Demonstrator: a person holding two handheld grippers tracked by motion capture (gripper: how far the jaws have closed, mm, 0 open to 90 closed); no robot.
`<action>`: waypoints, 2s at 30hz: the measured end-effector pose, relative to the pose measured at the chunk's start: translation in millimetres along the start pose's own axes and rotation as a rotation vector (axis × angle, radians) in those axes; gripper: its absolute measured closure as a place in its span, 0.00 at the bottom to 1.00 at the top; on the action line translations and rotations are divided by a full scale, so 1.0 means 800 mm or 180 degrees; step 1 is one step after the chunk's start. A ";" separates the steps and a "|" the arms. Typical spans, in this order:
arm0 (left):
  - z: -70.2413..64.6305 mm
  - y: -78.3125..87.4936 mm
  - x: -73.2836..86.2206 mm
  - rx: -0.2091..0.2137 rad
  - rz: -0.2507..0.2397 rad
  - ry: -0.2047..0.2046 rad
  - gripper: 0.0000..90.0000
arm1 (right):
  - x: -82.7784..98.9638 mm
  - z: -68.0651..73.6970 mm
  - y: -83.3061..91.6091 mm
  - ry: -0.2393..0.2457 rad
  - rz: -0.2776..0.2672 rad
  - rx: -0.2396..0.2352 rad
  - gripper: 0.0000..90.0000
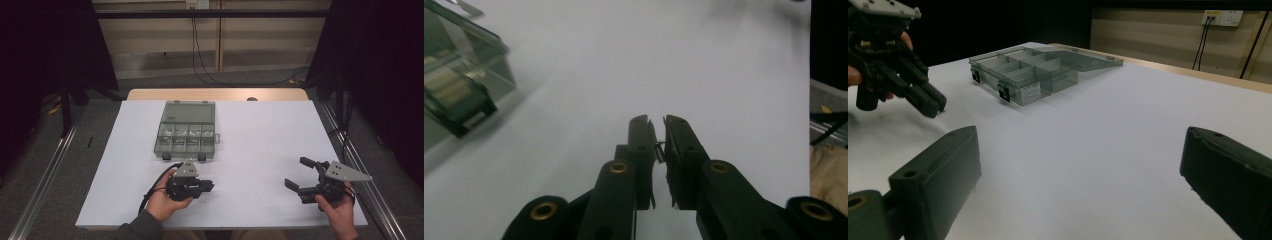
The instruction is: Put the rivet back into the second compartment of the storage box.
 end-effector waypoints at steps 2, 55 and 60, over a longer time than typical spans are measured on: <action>0.007 0.008 -0.007 -0.0032 -0.0080 0.0054 0.91 | 0.001 0.000 0.000 -0.0006 0.0010 0.0000 0.03; 0.167 0.067 -0.041 -0.1197 -0.0799 0.1033 0.32 | 0.000 0.002 0.004 0.0002 -0.0012 -0.0005 0.03; 0.137 0.074 -0.027 -0.1100 -0.0858 0.0920 0.21 | 0.000 0.003 0.003 0.0005 -0.0001 -0.0009 0.03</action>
Point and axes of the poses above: each handheld gripper's, and its own axes: y roughly backward along the jaws, x roughly out of its underside, z roughly to its left, the point moved 7 cm from there along -y, roughly forward along the jaws, and after that the axes turned 11 degrees about z, right-handed, at the moved point
